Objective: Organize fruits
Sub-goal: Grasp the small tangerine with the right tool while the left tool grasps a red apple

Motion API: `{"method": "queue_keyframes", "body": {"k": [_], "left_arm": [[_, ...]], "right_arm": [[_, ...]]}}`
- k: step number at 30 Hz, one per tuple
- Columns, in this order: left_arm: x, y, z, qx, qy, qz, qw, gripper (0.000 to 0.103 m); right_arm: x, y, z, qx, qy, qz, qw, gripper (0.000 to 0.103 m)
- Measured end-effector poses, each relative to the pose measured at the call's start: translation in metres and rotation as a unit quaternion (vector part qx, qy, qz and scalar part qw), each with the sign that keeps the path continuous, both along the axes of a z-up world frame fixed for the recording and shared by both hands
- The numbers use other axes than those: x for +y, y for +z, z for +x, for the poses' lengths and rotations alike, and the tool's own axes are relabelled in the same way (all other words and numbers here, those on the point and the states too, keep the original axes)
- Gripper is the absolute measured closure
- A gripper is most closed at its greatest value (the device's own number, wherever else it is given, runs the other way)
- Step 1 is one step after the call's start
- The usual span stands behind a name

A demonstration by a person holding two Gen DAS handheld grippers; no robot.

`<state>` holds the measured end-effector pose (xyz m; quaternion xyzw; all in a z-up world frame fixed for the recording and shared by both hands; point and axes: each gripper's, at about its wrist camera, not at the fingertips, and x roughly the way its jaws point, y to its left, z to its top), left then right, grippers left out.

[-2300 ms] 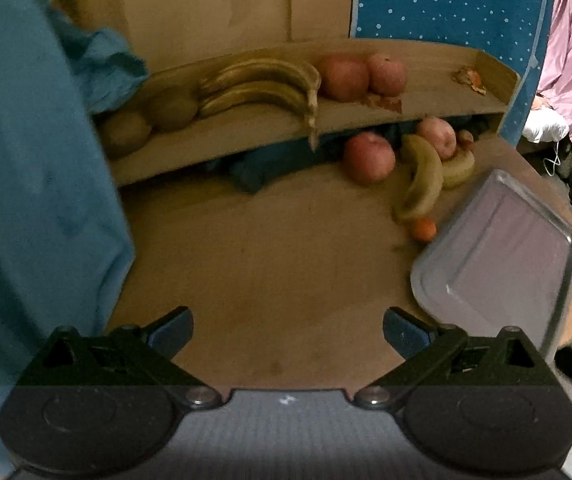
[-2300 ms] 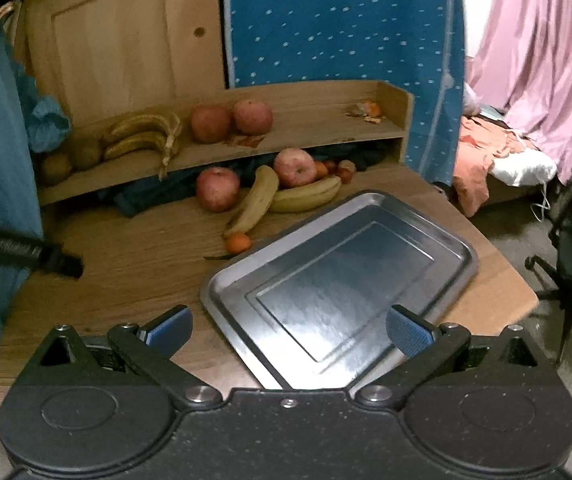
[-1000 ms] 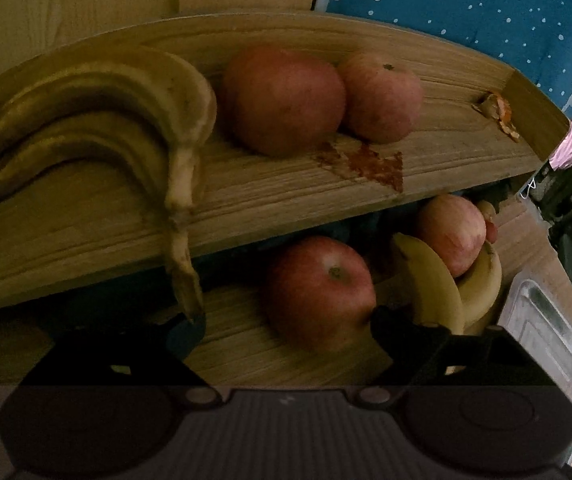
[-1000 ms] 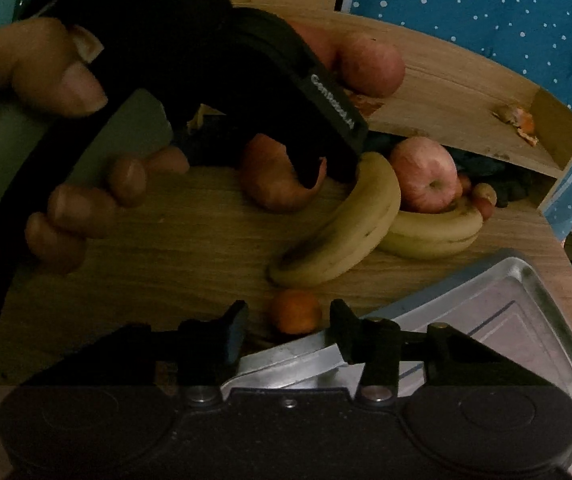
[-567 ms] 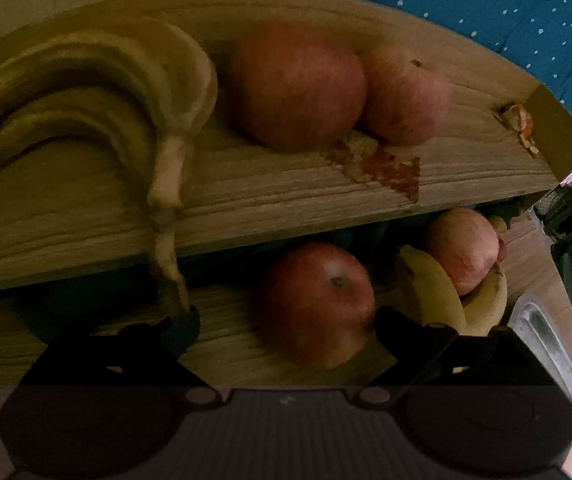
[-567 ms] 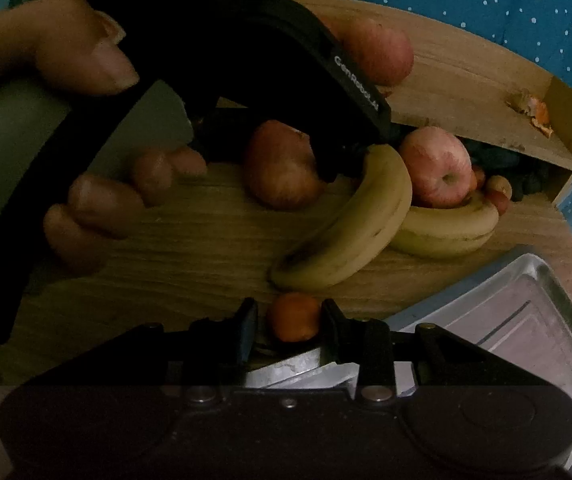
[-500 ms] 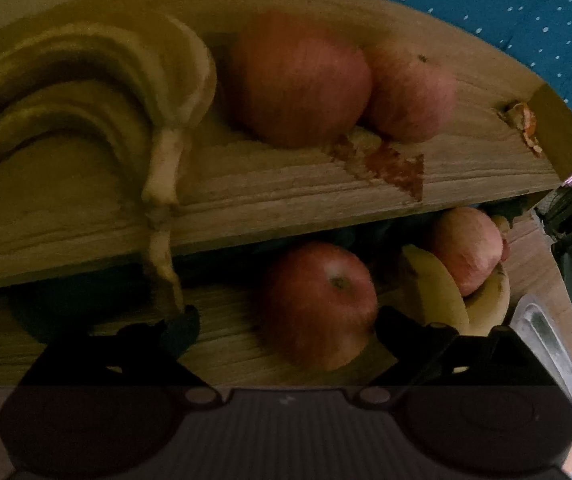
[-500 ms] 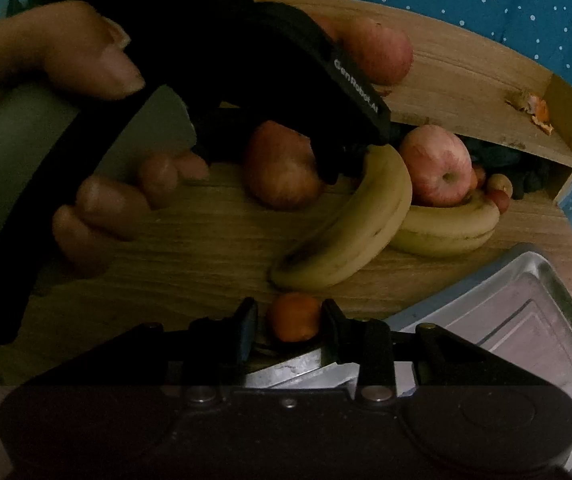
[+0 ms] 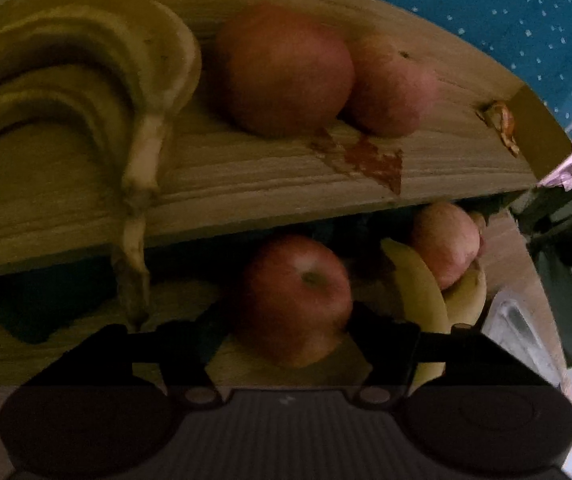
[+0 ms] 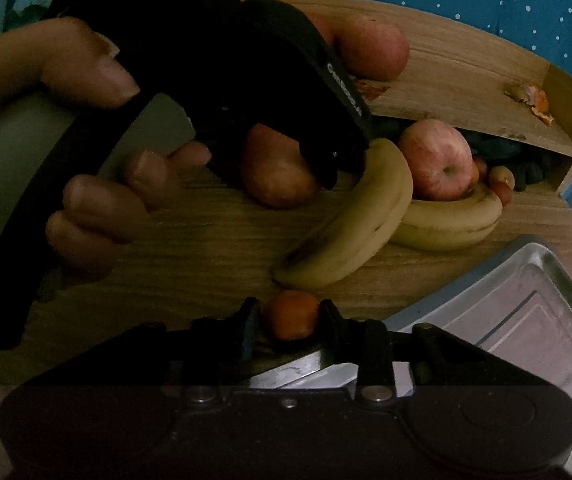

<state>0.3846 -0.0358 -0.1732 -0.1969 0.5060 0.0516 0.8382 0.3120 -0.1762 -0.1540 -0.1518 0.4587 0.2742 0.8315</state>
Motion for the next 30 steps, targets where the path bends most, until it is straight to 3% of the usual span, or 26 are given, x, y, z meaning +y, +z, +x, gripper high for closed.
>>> {"method": "queue_keyframes", "body": {"k": [25,30], "left_arm": [[0.021,0.004,-0.062,-0.008,0.009,0.014,0.9998,0.032],[0.019,0.004,-0.059,-0.015,-0.006,0.04,0.9991,0.032]], "right_arm": [[0.005,0.0,-0.019,0.005,0.037,0.015,0.999,0.072],[0.003,-0.003,-0.019,0.001,0.038,0.018,0.999,0.072]]}}
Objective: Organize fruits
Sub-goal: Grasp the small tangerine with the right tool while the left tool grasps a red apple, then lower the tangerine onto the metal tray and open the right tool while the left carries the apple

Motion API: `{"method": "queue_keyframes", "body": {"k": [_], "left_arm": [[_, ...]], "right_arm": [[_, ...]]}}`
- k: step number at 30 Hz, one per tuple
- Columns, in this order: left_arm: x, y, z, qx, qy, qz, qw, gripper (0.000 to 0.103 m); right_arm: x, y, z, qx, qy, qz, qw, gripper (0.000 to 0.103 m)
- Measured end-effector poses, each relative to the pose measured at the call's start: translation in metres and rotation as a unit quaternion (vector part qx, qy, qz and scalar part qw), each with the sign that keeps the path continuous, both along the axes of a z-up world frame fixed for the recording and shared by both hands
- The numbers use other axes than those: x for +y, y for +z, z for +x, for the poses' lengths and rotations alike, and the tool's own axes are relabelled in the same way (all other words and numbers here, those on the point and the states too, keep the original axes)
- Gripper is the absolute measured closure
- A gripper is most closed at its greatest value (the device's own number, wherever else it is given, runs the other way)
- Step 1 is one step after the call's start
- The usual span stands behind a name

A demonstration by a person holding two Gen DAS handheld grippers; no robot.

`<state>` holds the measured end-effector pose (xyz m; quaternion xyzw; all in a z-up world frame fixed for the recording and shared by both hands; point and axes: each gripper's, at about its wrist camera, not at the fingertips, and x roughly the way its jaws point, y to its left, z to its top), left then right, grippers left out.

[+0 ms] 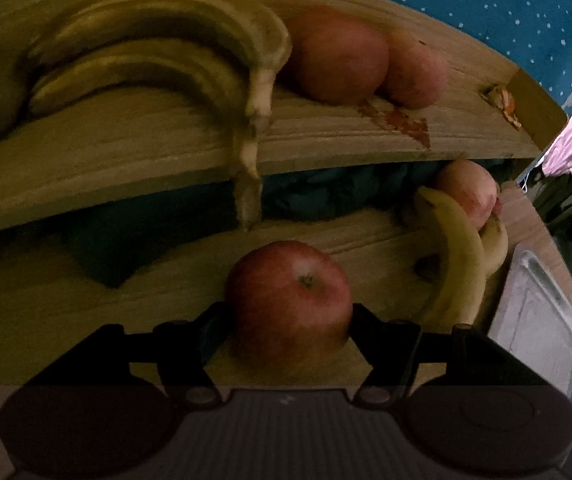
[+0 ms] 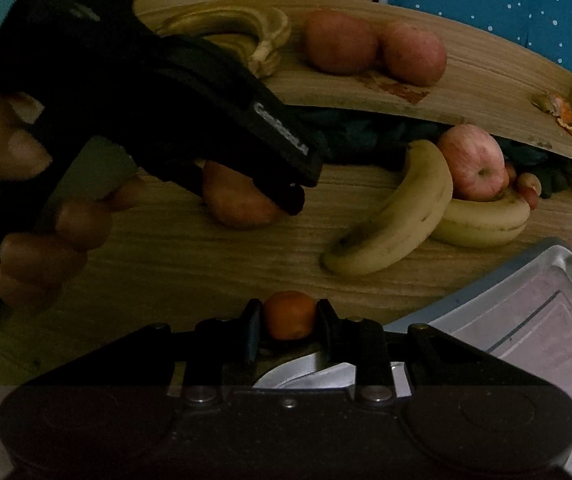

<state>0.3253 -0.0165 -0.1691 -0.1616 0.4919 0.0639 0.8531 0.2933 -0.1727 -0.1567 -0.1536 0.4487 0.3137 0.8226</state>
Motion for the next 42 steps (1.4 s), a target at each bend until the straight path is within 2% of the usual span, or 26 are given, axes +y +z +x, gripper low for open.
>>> {"method": "queue_keyframes", "body": {"k": [5,11,18,24,34,42], "left_arm": [[-0.003,0.0,0.003,-0.001,0.001,0.01,0.9999,0.032],[-0.005,0.0,-0.012,-0.005,0.004,0.019,0.9998,0.033],[0.001,0.001,-0.038,-0.005,0.036,0.016,0.9992,0.033],[-0.007,0.004,-0.049,-0.002,0.041,0.013,0.9991,0.033],[-0.048,0.018,-0.042,-0.014,0.025,0.001,0.9996,0.033],[-0.102,0.033,-0.016,-0.028,-0.011,0.008,0.9995,0.032]], "right_arm": [[0.001,0.0,0.0,0.001,-0.001,0.004,1.0,0.072],[-0.001,0.001,-0.002,0.001,0.0,0.015,1.0,0.072],[-0.003,0.008,-0.011,-0.035,0.013,0.016,0.999,0.072],[-0.017,0.02,-0.011,-0.055,0.0,0.023,0.998,0.072],[-0.073,0.041,0.0,-0.075,-0.049,0.023,0.996,0.072],[-0.136,0.045,0.025,-0.08,-0.096,0.013,0.992,0.072]]}}
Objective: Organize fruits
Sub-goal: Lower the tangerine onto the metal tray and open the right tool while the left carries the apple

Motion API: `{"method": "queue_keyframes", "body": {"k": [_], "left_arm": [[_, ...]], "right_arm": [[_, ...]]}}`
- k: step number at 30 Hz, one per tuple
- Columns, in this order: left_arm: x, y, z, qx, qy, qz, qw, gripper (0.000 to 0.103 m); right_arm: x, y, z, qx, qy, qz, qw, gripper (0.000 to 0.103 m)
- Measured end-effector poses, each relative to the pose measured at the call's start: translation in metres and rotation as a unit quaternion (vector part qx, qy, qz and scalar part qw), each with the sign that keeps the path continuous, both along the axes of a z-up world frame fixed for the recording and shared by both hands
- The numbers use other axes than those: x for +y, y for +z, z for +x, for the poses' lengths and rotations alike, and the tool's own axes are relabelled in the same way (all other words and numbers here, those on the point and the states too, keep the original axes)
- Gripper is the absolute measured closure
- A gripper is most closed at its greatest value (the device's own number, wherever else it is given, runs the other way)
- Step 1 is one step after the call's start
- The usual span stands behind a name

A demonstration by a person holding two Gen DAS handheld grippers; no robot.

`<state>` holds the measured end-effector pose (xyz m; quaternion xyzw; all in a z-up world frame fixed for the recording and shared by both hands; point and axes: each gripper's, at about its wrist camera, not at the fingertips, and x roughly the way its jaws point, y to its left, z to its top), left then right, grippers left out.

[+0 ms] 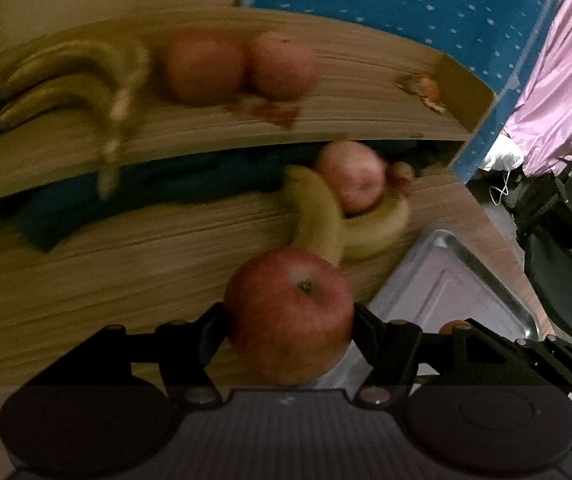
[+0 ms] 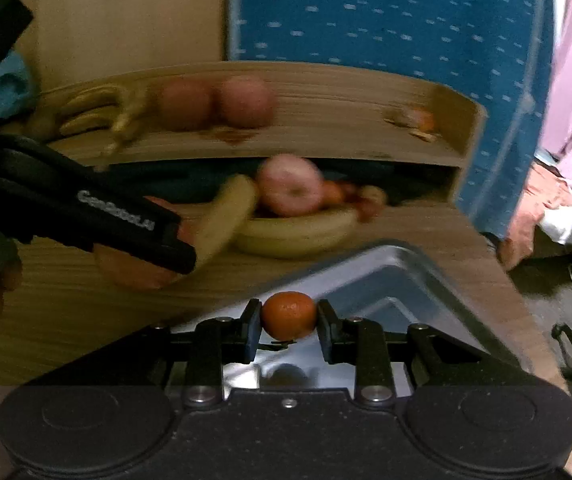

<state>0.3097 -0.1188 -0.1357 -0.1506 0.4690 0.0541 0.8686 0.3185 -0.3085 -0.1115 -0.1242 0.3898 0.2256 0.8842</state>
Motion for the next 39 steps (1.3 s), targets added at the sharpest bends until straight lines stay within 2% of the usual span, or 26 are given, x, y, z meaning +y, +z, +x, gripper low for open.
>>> {"method": "queue_keyframes", "body": {"k": [5,7,14,17,23,26,33,35,39], "left_arm": [[-0.034,0.007,0.014,-0.021,-0.018,0.007,0.9996,0.032],[-0.044,0.006,0.021,-0.02,-0.021,-0.003,0.9996,0.032],[-0.079,-0.01,0.039,0.002,-0.024,-0.015,0.9996,0.032],[-0.091,-0.015,0.043,0.011,-0.024,-0.009,0.9996,0.032],[-0.102,-0.018,0.049,0.021,-0.026,-0.007,0.9994,0.032],[-0.107,-0.021,0.053,0.03,-0.03,-0.021,0.9989,0.032],[-0.113,-0.02,0.054,0.023,-0.03,-0.018,0.9991,0.032],[-0.113,-0.021,0.055,0.022,-0.03,-0.019,0.9991,0.032],[-0.113,-0.019,0.056,0.023,-0.034,-0.016,0.999,0.029]], "right_arm": [[-0.036,-0.004,0.022,0.004,-0.017,-0.008,1.0,0.072],[-0.047,-0.006,0.031,0.007,-0.015,-0.011,1.0,0.072],[-0.072,-0.019,0.05,0.019,-0.005,-0.021,1.0,0.072],[-0.082,-0.024,0.059,0.023,-0.004,-0.021,1.0,0.073],[-0.09,-0.029,0.067,0.029,-0.002,-0.017,0.999,0.072],[-0.092,-0.03,0.069,0.03,0.001,-0.015,0.999,0.072],[-0.093,-0.033,0.071,0.03,0.006,-0.016,0.999,0.072],[-0.094,-0.033,0.071,0.031,0.003,-0.017,0.999,0.07],[-0.095,-0.032,0.068,0.03,-0.007,-0.022,0.999,0.06]]}}
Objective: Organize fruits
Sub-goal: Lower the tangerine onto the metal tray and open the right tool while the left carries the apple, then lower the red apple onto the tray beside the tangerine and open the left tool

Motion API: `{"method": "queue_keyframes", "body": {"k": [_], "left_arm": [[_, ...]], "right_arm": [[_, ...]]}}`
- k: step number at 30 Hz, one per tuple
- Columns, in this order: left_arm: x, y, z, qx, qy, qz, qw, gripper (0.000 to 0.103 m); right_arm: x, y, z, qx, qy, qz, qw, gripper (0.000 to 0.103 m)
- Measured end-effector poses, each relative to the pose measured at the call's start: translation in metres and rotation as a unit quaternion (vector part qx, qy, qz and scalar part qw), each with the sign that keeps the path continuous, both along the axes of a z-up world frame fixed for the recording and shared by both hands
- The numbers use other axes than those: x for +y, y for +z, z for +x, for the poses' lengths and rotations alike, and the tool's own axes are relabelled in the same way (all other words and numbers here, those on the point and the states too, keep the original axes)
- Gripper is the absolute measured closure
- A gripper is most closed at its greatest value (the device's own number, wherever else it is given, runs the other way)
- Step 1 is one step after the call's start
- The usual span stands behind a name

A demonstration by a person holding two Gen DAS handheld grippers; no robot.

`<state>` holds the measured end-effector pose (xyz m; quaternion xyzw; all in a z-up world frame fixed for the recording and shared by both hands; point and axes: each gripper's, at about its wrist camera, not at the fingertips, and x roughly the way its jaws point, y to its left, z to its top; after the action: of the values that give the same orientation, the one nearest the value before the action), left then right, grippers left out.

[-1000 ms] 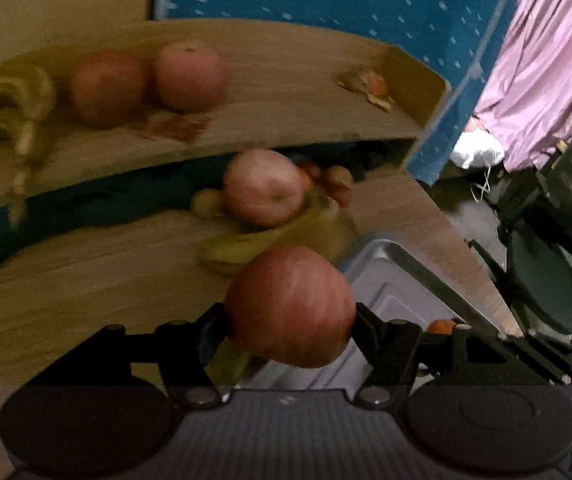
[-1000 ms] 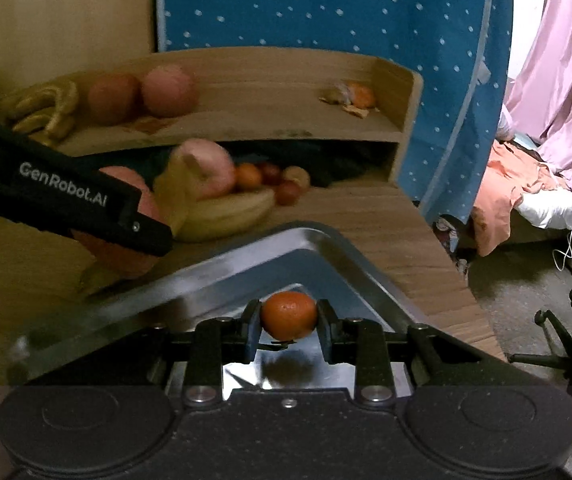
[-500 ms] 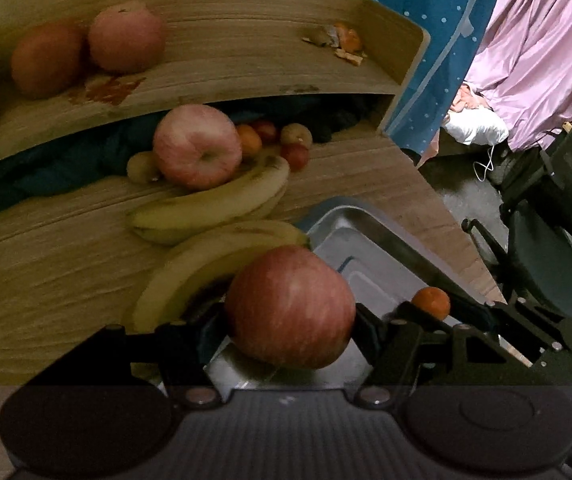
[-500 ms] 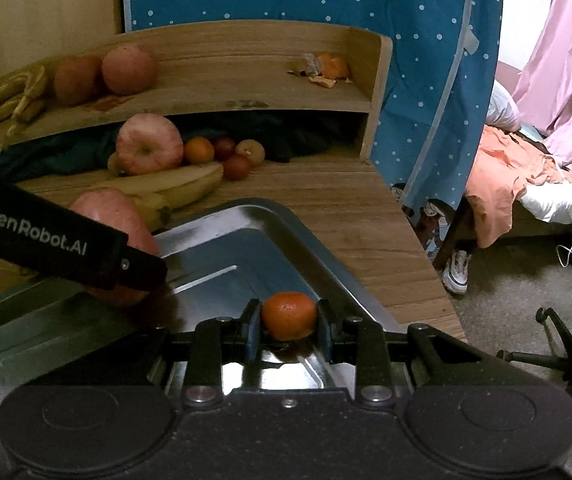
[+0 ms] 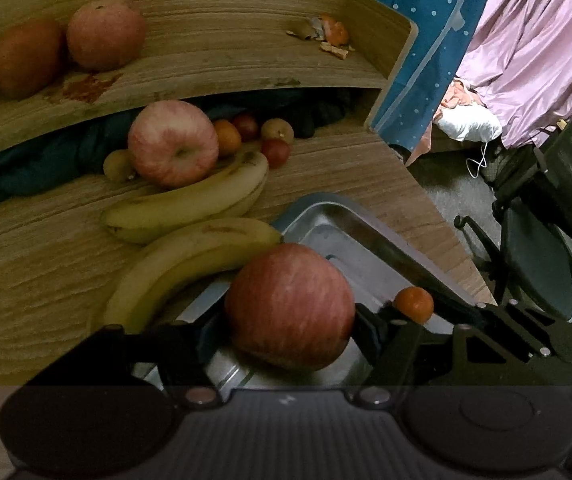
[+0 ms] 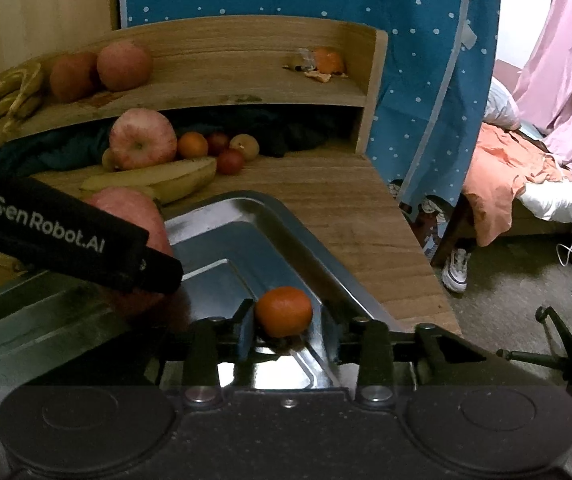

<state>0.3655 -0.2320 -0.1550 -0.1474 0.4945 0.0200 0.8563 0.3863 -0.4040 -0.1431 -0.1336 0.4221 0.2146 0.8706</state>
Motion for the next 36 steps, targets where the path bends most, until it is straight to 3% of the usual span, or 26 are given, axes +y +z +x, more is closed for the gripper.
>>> {"method": "queue_keyframes", "body": {"k": [3,15,25,36], "left_arm": [[0.001,0.004,-0.002,-0.002,-0.004,0.001,1.0,0.016],[0.016,0.027,-0.029,-0.026,-0.03,0.004,0.9992,0.002],[0.085,0.046,-0.079,-0.028,-0.025,0.032,0.9988,0.0],[0.176,0.046,-0.136,0.002,-0.009,0.055,0.9984,0.0]], "right_arm": [[-0.002,0.003,-0.005,-0.002,-0.009,0.0,1.0,0.051],[0.0,0.034,-0.046,-0.019,-0.076,0.0,0.997,0.006],[0.032,0.072,-0.104,-0.009,-0.155,-0.003,0.988,0.001],[0.07,0.086,-0.159,0.079,-0.222,-0.045,0.971,0.001]]}}
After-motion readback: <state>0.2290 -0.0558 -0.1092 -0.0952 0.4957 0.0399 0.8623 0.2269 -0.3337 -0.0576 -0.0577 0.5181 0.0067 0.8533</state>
